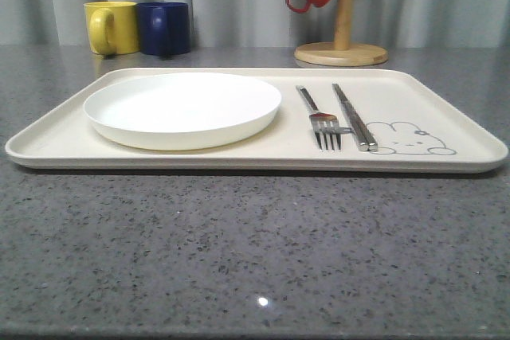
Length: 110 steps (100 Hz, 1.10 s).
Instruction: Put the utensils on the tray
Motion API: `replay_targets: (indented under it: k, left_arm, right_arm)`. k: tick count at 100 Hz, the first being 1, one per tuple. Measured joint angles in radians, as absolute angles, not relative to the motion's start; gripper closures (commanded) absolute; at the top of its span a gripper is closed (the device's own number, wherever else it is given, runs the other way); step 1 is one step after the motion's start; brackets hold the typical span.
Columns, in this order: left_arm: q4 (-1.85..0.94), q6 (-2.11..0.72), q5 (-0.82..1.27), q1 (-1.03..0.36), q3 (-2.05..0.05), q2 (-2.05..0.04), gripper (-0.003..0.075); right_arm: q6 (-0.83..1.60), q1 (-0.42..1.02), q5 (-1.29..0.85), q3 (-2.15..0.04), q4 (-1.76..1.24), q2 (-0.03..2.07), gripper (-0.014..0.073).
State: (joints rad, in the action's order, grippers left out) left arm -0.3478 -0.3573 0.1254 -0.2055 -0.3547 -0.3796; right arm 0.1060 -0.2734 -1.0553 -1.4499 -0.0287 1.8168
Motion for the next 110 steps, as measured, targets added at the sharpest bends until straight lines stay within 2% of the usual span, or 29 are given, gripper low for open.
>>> replay_targets:
  k: [8, 20, 25, 45, 63, 83, 110]
  left_arm:
    - [-0.348, -0.357, 0.125, -0.206, -0.355, -0.38, 0.0738]
    - [-0.348, -0.357, 0.125, -0.206, -0.355, -0.38, 0.0738]
    - [-0.348, -0.357, 0.125, -0.206, -0.355, -0.38, 0.0738]
    - [-0.348, -0.357, 0.125, -0.206, -0.355, -0.38, 0.0738]
    - [-0.348, -0.357, 0.125, -0.206, -0.355, -0.38, 0.0738]
    - [-0.348, -0.357, 0.125, -0.206, -0.355, -0.38, 0.0738]
    - [-0.348, -0.357, 0.125, -0.206, -0.355, -0.38, 0.0738]
  right_arm:
    - [0.106, -0.273, -1.055, -1.45, -0.029, 1.817, 0.0381]
    - [0.106, -0.273, -1.051, -1.45, -0.033, 1.819, 0.0622]
    - [0.106, -0.273, -1.051, -1.45, -0.038, 1.819, 0.0676]
    - [0.103, -0.267, -1.066, -1.45, -0.092, 1.802, 0.0659]
    - [0.035, -0.209, -1.087, -1.45, -0.101, 1.69, 0.0659]
    - [-0.085, -0.052, -1.088, -1.45, -0.103, 1.583, 0.0659]
    - [-0.286, 0.214, -1.029, -1.426, -0.02, 1.601, 0.0659]
